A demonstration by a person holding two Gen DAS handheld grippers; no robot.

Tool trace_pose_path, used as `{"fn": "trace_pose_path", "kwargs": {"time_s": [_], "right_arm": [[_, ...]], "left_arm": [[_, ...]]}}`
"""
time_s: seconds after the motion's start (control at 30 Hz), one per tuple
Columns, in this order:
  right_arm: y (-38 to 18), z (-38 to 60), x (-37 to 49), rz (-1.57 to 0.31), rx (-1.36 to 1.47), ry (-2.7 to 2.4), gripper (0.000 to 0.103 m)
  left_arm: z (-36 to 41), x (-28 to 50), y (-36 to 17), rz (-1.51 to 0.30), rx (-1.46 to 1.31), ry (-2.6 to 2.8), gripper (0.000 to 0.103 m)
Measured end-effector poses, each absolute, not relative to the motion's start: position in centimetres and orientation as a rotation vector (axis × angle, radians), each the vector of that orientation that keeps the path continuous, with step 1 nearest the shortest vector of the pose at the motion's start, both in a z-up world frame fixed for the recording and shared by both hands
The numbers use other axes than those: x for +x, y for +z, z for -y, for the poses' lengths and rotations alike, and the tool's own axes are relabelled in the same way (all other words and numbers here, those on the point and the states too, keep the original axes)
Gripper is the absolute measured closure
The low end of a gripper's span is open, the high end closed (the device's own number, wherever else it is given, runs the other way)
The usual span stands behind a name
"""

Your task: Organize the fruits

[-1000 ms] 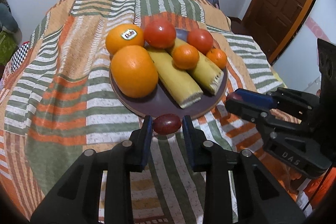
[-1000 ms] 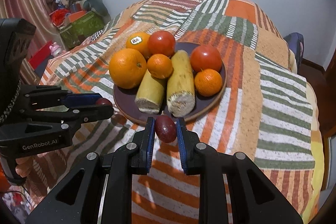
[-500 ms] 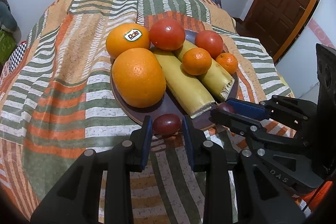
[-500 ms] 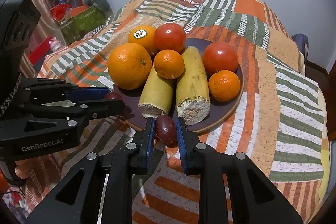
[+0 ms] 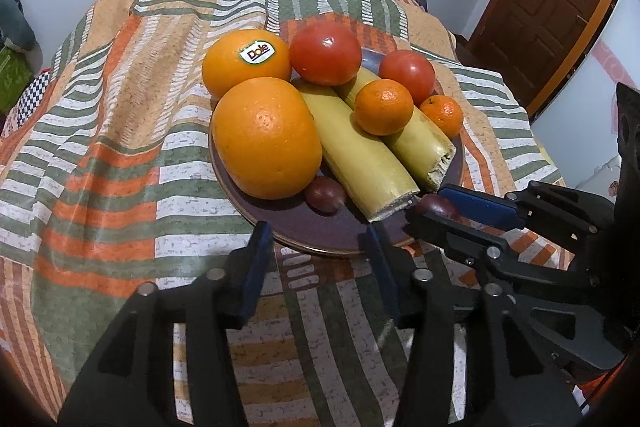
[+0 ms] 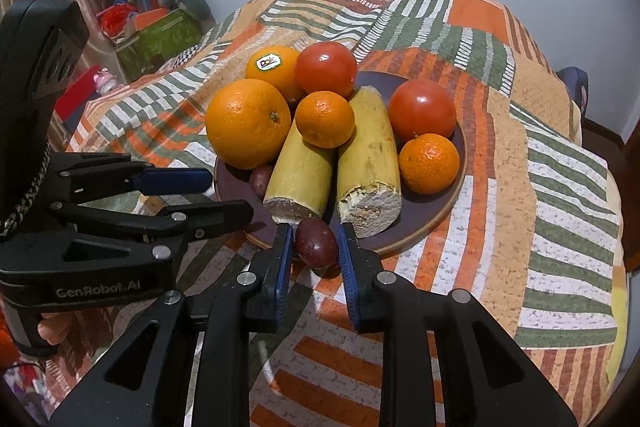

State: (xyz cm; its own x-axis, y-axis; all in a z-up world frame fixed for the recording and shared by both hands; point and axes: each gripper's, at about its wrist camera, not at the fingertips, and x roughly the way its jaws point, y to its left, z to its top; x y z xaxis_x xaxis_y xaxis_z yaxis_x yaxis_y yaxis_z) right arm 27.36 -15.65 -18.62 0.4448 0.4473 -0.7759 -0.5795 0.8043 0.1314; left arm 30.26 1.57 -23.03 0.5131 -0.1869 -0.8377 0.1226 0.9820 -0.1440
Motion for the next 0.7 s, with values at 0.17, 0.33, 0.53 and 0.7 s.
{"fn": "trace_pose_path", "kwargs": {"time_s": [0.17,0.33,0.53,0.7], "right_arm": [[-18.5,15.6,27.1,-0.917,-0.167,0.638,0.075],[-17.6,16.7,26.6,-0.916,-0.15,0.617,0.075],[-13.6,18.4,25.1,-0.835,-0.125,0.596,0.075],[-8.4,19.8,22.6,-0.712,-0.096,0.585,0.075]], "left_arm": [[-1.7,29.5,-22.3,-0.999,-0.061,-0.178,0.054],[-2.1,28.2,-20.1,-0.947,-0.062,-0.159,0.054],[-2.2,25.6,-15.8,-0.858,-0.065,-0.159,0.054],[-2.0,22.3,-11.1,-0.744,-0.063,-0.157,0.054]]}}
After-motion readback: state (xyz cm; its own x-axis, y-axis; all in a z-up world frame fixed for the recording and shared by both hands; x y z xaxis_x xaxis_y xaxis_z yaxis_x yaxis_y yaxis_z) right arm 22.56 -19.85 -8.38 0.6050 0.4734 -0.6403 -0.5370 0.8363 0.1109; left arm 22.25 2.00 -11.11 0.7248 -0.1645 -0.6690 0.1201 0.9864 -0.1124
